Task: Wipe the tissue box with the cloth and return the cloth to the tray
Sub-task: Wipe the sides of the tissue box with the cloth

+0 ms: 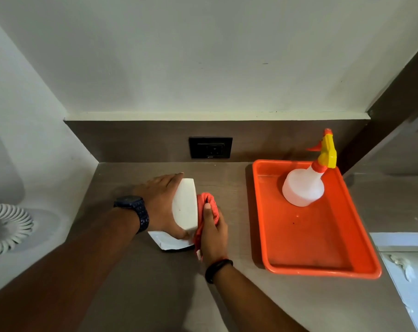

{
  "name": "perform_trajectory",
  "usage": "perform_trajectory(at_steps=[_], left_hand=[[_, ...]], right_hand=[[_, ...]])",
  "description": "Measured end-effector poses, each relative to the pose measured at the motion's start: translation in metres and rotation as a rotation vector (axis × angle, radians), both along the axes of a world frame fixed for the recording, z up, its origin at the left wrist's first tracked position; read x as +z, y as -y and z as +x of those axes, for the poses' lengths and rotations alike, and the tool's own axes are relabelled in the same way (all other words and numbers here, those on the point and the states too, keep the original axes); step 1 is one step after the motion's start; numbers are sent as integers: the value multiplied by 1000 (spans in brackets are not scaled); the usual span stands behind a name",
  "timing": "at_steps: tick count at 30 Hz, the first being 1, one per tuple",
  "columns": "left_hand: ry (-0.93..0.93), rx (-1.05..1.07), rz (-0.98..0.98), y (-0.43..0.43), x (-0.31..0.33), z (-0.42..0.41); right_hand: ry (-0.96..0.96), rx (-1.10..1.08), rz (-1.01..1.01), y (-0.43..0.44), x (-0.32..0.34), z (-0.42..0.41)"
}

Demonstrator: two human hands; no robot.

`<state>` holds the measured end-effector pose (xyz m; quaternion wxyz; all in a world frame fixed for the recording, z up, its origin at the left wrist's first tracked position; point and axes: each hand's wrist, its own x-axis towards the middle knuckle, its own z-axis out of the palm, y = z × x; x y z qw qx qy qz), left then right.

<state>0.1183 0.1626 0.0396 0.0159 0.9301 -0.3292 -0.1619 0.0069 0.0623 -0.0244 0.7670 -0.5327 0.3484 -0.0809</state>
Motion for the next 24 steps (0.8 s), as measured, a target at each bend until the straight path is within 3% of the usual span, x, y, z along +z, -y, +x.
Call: perform_trajectory(at_steps=[6, 14, 19, 24], left_hand=[[13, -19, -62, 2, 3, 1], [-13, 2, -12, 1, 2, 1], [-1, -33, -28, 3, 4, 0], [1, -27, -87, 2, 2, 2]], right_hand=[[53, 53, -146, 19, 20, 43], [-108, 34, -25, 3, 0, 6], [37, -16, -102, 2, 21, 8], [53, 127, -230, 25, 23, 50]])
